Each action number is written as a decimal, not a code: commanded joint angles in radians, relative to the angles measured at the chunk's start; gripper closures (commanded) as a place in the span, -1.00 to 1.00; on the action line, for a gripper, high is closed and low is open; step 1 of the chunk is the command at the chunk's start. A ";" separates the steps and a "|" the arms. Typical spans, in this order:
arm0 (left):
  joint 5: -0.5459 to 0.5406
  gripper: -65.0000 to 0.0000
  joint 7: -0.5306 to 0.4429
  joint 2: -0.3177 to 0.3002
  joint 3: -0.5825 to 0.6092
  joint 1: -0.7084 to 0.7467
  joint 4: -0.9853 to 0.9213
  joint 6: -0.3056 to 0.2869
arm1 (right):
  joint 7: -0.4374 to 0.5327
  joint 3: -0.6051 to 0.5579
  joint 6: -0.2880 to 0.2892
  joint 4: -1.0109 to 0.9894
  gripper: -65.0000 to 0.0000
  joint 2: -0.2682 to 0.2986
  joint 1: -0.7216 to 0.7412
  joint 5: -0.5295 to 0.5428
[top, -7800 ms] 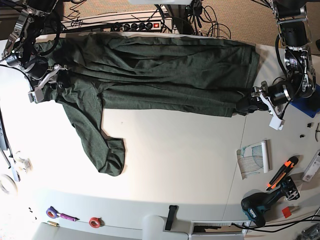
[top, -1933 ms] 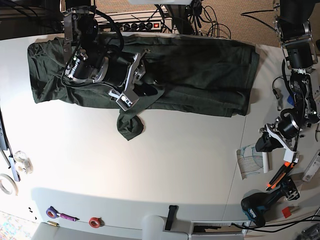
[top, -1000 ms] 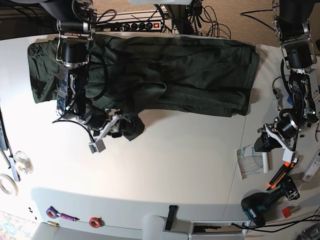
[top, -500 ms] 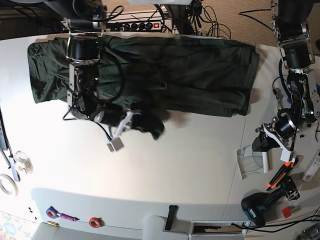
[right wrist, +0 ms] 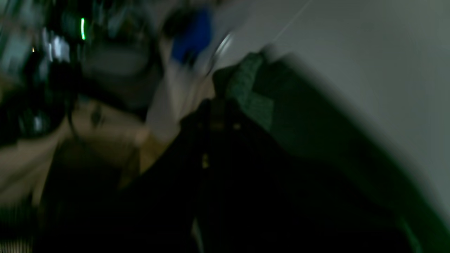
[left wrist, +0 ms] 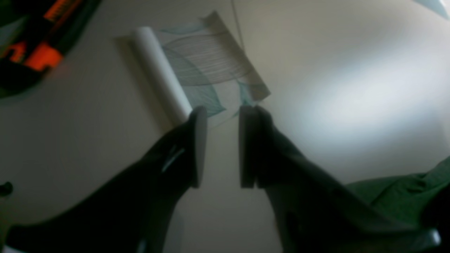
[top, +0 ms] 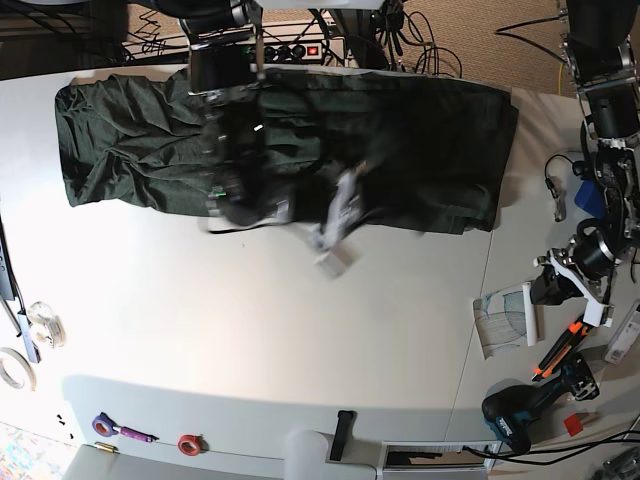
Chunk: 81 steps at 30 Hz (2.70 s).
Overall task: Layout the t-shirt on the table in an organized manner, then fold the t-shirt properly
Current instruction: 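Lay the sleeve onto the shirt body and open the right gripper, then withdraw the right gripper and move the left gripper to the shirt end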
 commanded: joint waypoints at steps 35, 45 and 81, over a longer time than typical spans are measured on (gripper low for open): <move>-0.201 0.08 0.183 -0.033 -0.005 -0.021 0.016 -0.015 | 0.298 0.179 -0.092 0.285 0.07 -0.034 0.135 -0.479; -0.637 0.08 0.590 -0.101 -0.005 0.077 0.016 -0.102 | 0.233 0.471 -0.019 0.307 0.07 0.169 0.025 -0.261; -0.616 -0.16 0.607 -0.126 -0.005 0.528 0.406 -0.055 | 0.172 0.647 0.006 0.504 0.07 0.293 -0.213 -0.134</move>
